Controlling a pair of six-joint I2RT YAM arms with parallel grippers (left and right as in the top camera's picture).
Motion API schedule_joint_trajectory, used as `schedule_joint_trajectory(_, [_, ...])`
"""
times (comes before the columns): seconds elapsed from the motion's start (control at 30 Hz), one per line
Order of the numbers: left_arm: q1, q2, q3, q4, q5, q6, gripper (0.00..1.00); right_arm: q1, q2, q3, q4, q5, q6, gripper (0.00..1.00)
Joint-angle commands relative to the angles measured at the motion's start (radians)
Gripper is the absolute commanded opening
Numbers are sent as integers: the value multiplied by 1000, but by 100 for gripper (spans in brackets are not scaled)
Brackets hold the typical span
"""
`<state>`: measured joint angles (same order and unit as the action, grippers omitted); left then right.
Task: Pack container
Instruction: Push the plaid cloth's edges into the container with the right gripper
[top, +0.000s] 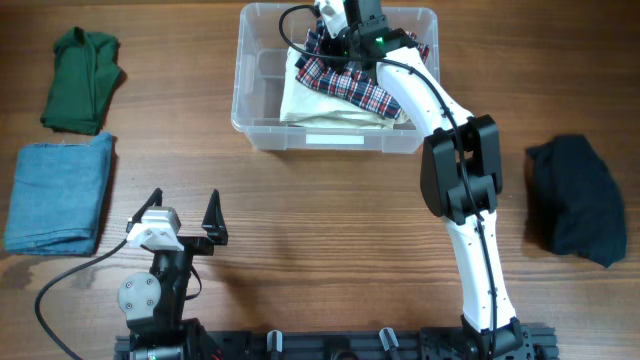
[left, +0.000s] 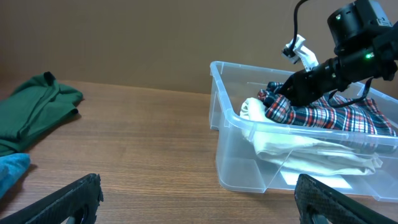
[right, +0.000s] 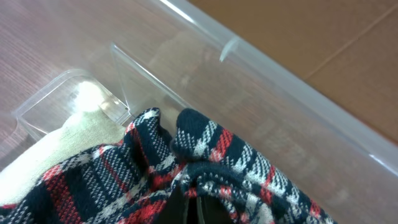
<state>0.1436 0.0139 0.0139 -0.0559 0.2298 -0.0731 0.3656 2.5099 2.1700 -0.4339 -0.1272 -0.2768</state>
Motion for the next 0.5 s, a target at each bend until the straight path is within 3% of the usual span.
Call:
schedule_joint_trajectory(0.0, [5,-7,-8,0,-10,-13,100,-7,103,-21,-44,30,19,4])
schedule_joint_trajectory(0.47, [5,-7,-8,0,-10,-13,100,-6,103,-21,-123,26,41,4])
